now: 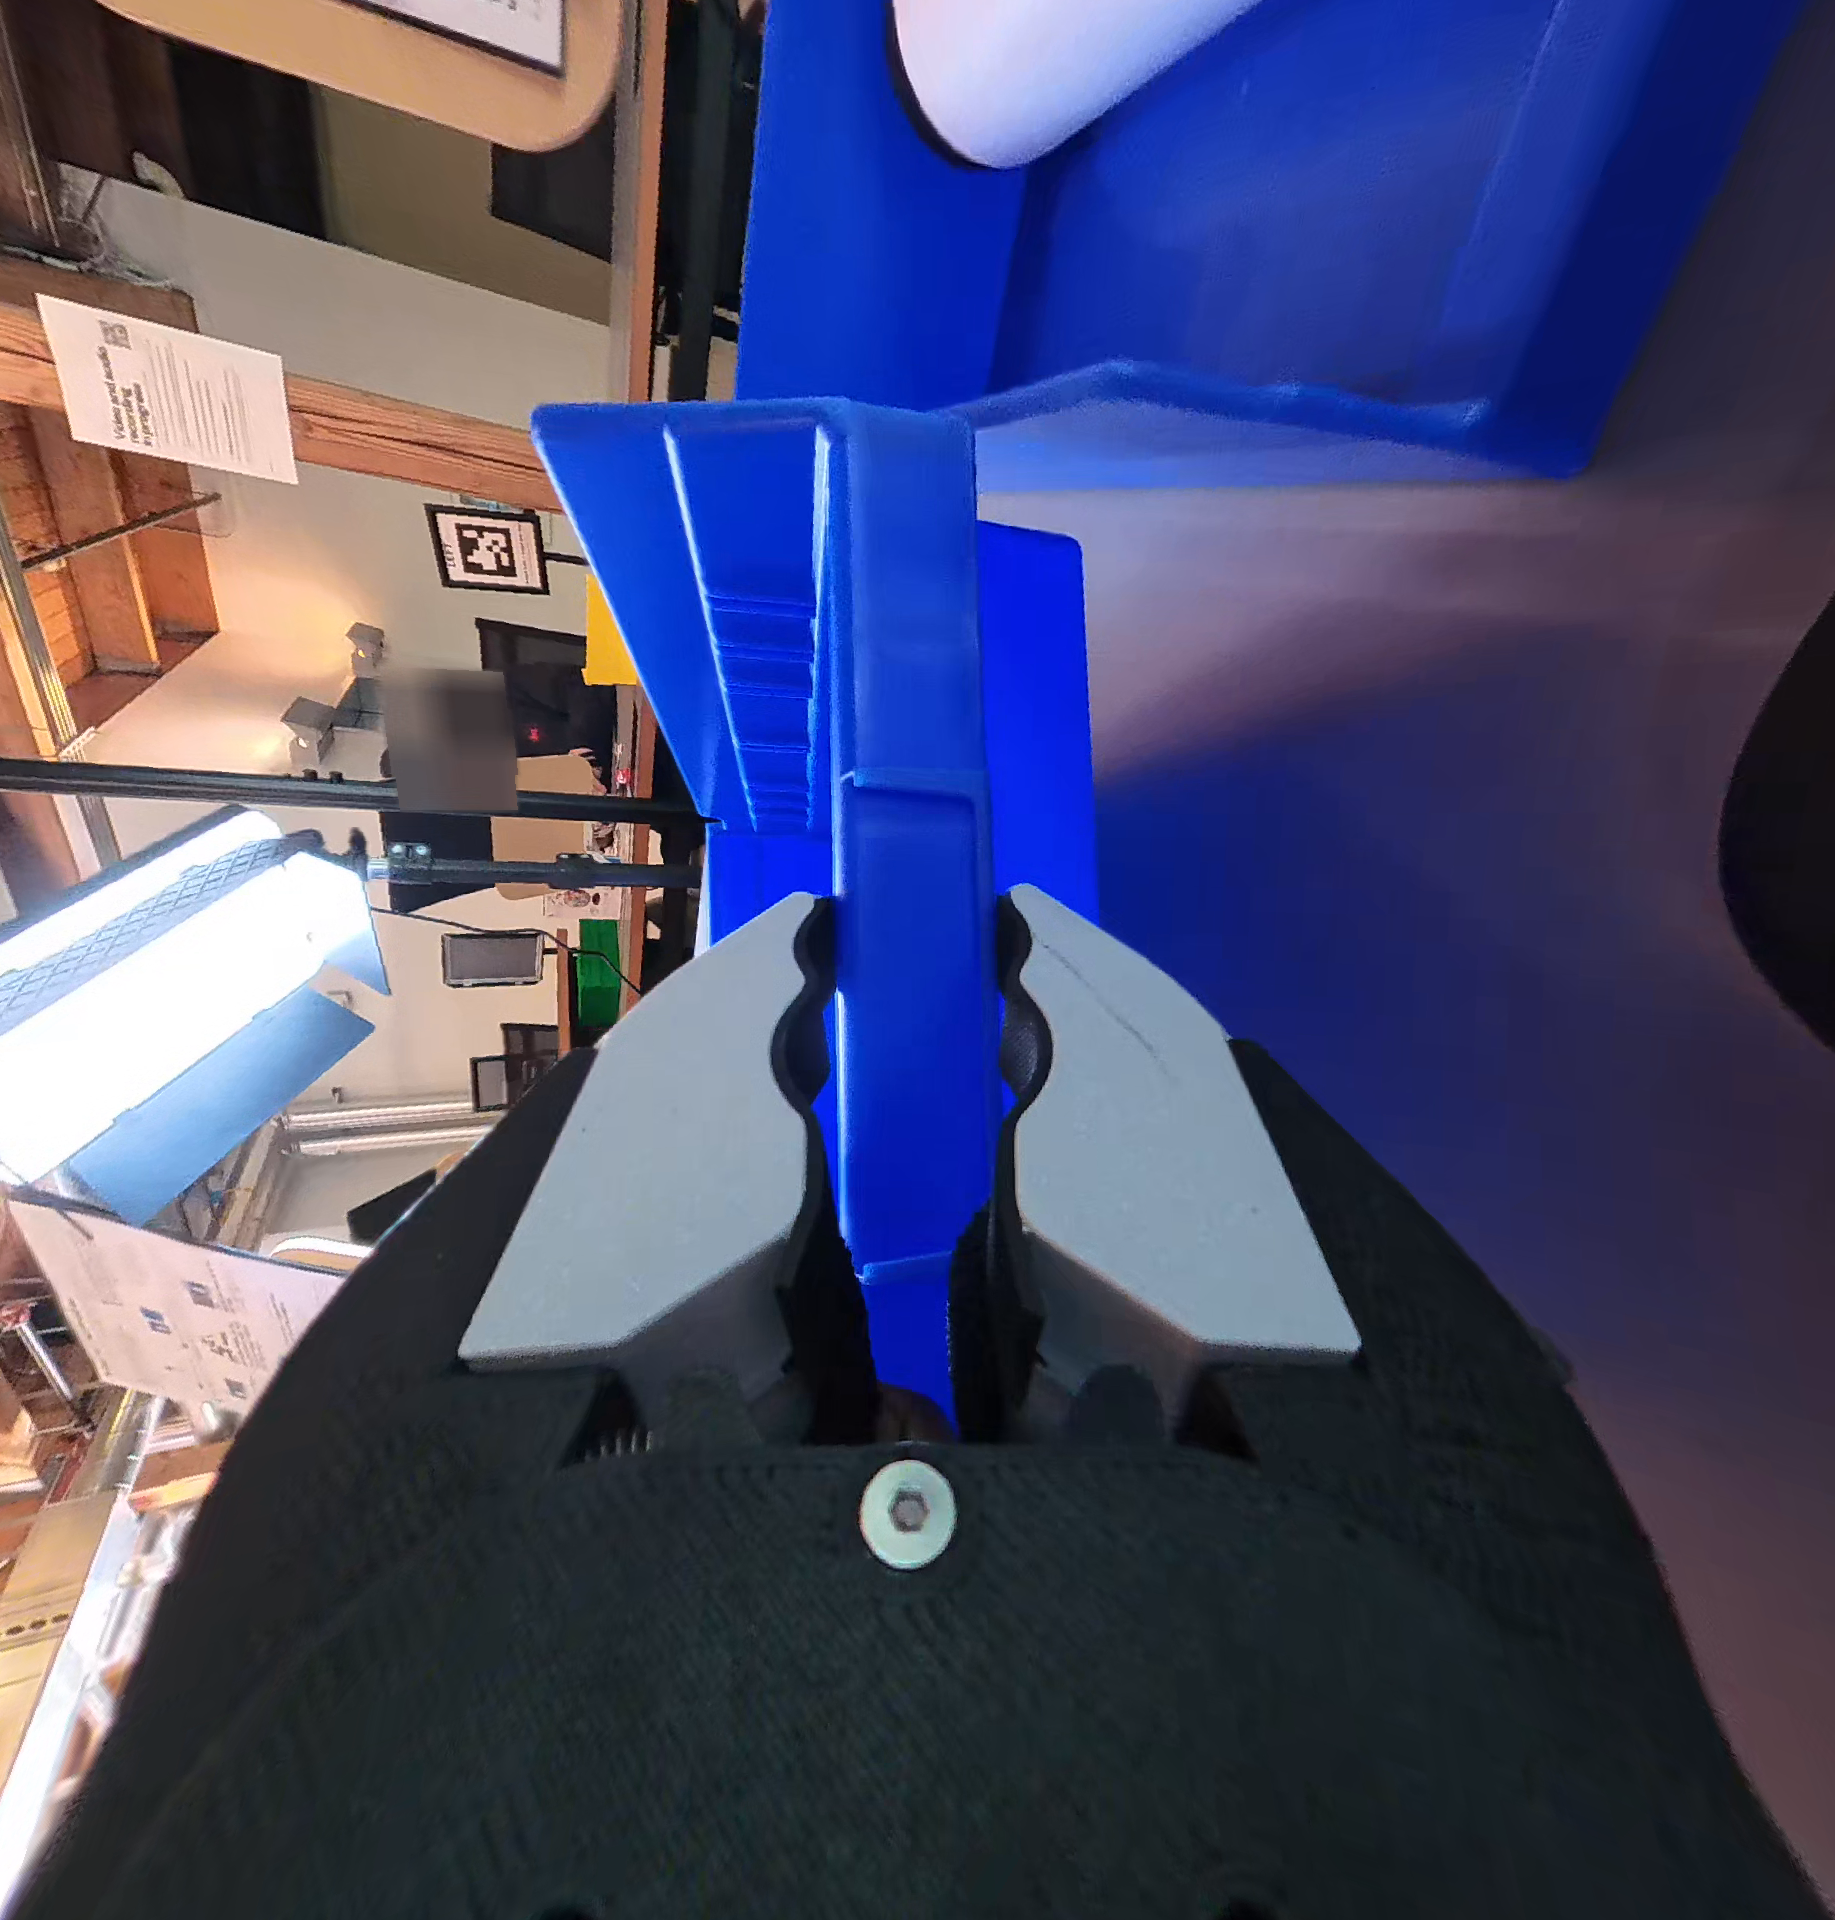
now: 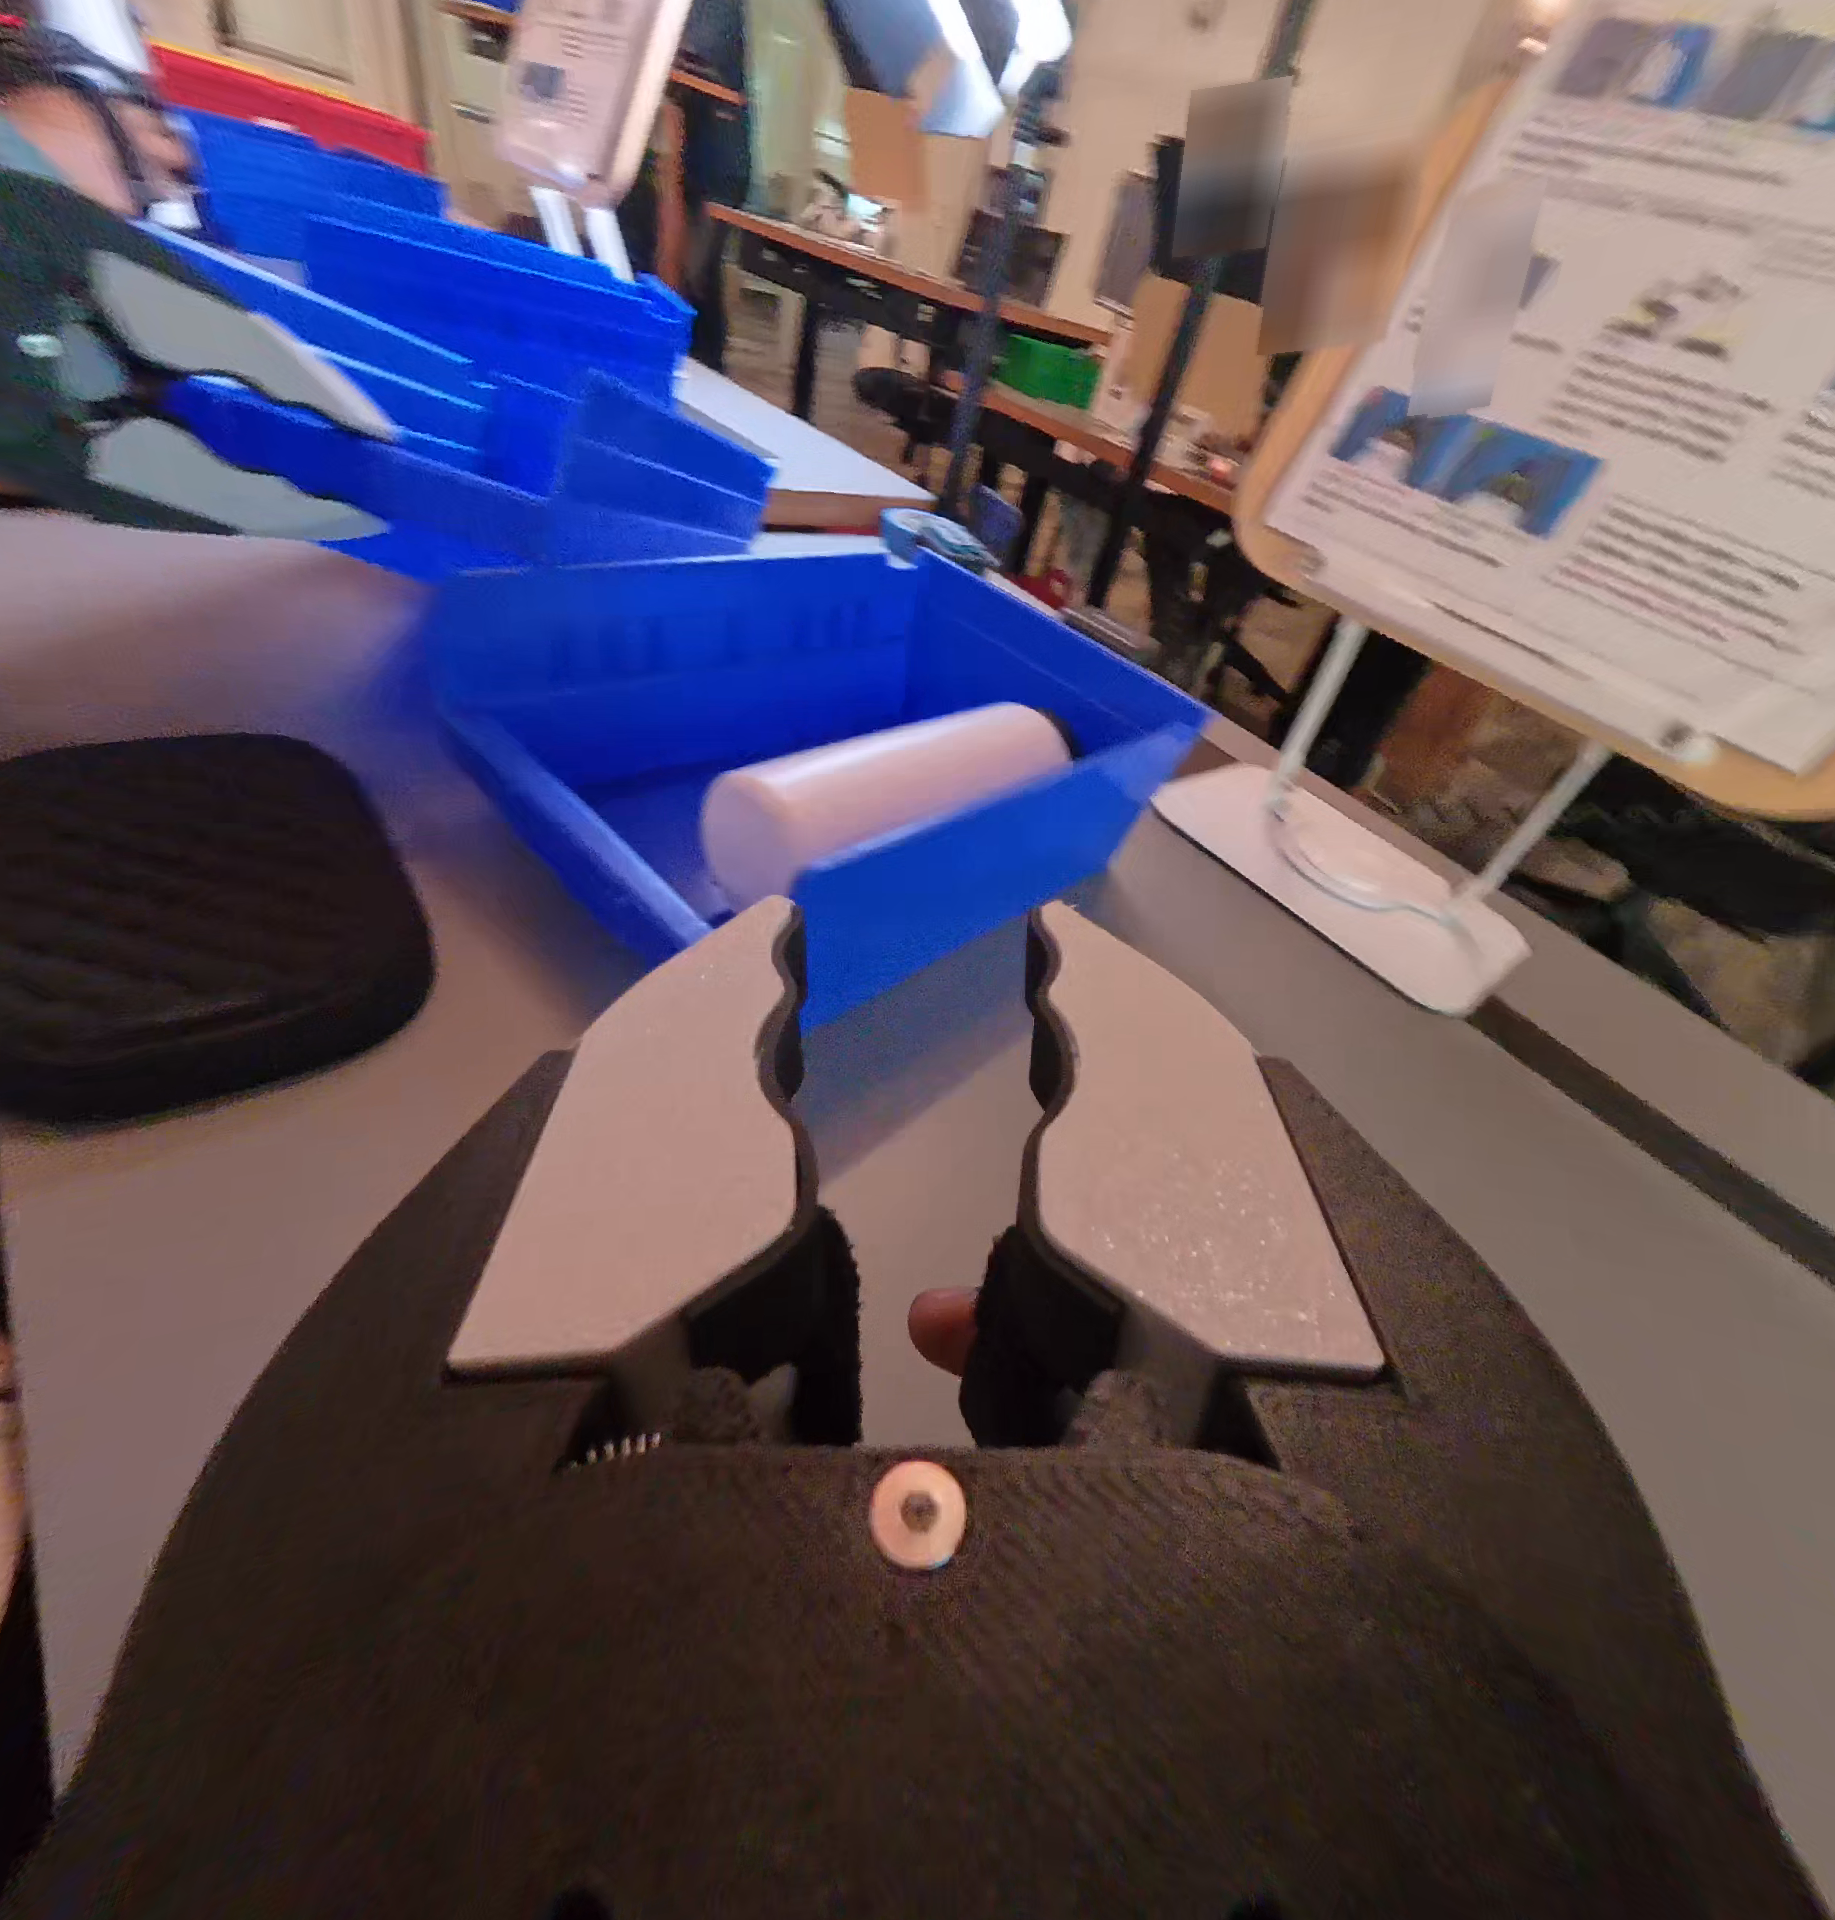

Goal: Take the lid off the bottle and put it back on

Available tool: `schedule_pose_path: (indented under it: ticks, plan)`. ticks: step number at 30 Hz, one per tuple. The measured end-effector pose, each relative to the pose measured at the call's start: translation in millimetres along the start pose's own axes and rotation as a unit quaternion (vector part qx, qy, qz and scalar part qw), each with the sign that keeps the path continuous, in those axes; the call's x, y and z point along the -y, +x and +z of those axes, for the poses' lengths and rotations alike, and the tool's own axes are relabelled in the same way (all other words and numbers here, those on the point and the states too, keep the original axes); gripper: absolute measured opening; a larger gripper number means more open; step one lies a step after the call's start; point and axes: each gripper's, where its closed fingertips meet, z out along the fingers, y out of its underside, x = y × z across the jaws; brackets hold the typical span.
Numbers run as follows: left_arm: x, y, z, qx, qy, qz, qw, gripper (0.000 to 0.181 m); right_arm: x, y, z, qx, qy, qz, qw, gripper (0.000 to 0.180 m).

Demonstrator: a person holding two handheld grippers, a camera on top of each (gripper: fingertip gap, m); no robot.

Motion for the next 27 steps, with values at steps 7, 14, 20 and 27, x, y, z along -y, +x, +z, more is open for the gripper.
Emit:
schedule_pose_path:
  ticks: [7, 14, 20, 27]
  plan:
    - [15, -5, -21, 0.002, 0.010, -0.010, 1.000, 0.028, 47, -135, 103, 0.136, 0.029, -0.349, 0.927, 0.053]
    - [17, 2, -29, 0.006, 0.017, -0.006, 1.000, 0.029, 54, -202, 217, 0.118, 0.025, -0.616, 0.778, 0.050]
    - [11, 8, -39, 0.006, 0.034, -0.012, 0.999, 0.029, 47, -208, 235, 0.154, -0.018, -0.610, 0.777, 0.044]
    - [9, 16, -44, 0.002, 0.036, -0.017, 0.999, 0.030, 44, -220, 233, 0.190, -0.007, -0.620, 0.761, 0.030]
